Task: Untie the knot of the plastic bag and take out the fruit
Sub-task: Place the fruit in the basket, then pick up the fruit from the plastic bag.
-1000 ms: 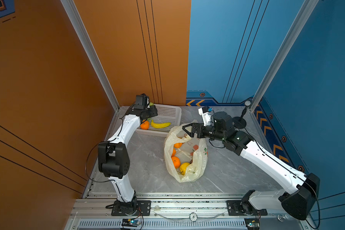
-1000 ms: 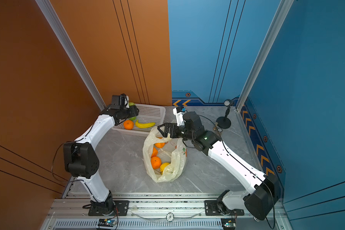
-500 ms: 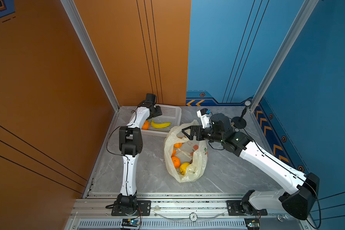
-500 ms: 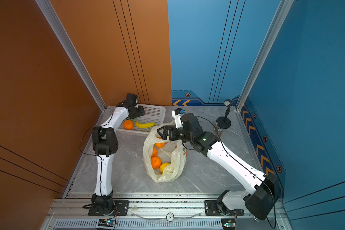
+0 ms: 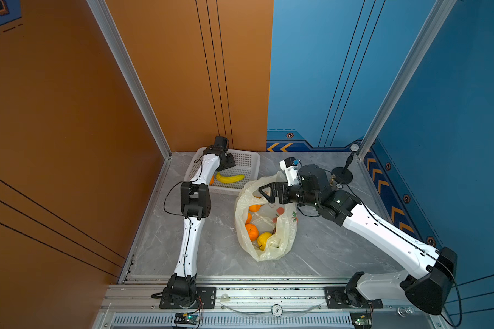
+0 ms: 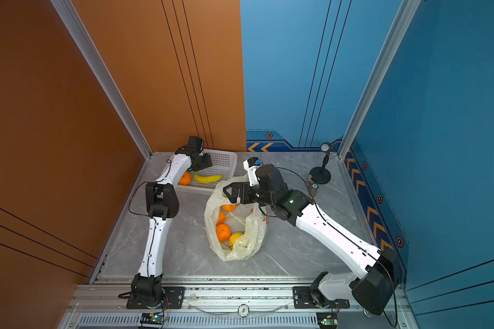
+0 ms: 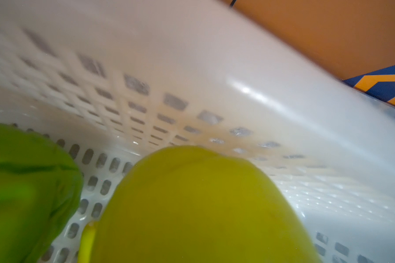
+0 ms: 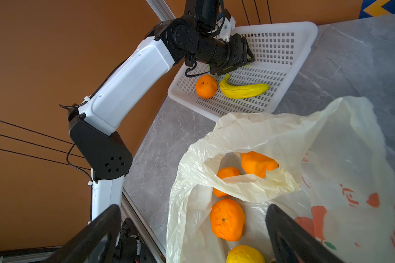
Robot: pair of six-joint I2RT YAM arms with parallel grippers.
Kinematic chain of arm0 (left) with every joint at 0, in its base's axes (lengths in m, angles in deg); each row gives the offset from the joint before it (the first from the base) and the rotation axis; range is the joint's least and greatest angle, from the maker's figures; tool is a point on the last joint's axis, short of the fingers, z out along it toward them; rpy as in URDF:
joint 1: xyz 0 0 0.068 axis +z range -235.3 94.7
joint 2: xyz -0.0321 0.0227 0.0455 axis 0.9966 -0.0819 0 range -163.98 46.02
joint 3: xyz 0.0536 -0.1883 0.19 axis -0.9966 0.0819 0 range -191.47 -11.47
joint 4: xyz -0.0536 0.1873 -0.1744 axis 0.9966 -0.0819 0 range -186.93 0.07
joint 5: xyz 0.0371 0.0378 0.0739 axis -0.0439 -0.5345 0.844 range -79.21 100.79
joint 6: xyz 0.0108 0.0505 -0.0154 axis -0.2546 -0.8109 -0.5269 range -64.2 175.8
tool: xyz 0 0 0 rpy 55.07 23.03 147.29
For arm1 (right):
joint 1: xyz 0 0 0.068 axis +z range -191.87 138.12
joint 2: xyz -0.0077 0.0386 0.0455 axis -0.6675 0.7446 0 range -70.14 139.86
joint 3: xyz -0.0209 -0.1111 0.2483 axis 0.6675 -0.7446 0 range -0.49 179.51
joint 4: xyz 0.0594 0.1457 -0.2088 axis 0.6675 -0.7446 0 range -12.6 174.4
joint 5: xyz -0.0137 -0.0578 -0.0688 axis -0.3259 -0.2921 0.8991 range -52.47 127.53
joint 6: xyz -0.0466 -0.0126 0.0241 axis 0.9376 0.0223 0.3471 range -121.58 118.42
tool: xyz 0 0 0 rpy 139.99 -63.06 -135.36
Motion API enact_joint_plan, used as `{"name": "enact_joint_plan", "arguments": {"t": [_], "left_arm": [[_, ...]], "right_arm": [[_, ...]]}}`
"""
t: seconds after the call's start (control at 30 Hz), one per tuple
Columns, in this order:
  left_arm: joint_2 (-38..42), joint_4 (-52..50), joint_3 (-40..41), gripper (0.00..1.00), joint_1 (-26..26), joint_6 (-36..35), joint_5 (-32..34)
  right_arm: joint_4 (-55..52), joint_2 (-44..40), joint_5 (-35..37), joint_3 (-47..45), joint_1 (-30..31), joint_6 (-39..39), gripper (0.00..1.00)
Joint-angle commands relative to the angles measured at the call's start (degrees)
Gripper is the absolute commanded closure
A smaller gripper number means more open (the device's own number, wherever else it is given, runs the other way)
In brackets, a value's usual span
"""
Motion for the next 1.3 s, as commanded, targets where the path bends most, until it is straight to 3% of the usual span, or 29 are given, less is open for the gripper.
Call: {"name": "enact_joint_plan", "arguments": {"t": [0.0, 0.2, 0.57, 0.87, 1.03, 1.27], "left_arm": [[0.4, -1.3, -1.2, 0.27, 0.5, 0.3, 0.2], [4.2, -1.3, 0.6, 0.15, 0.8, -0.3, -0.1], [19.9, -0.5, 11.0, 0.15, -0.5, -1.5, -2.9], [43.6, 8.5, 33.2, 0.15, -4.4, -3.8, -7.5], [55.6, 10.5, 45.0, 0.15, -6.6, -6.6, -10.0], [67.5, 8.2, 58.8, 0.09, -11.9, -15.3, -10.9]], "right_arm": [[-1.5, -2.0, 1.7, 1.4, 0.3, 0.6, 0.00], [-1.6, -2.3, 2.1, 1.2, 0.4, 0.7, 0.00], [-1.1, -3.2, 3.7, -1.5, 0.3, 1.4, 0.00], [-2.4, -0.7, 1.9, -2.0, 1.4, 5.0, 0.07], [-3.5, 1.8, 1.4, -1.9, 3.0, 7.1, 0.17], [-3.9, 6.1, 2.0, -2.5, 5.5, 9.3, 0.26]]}}
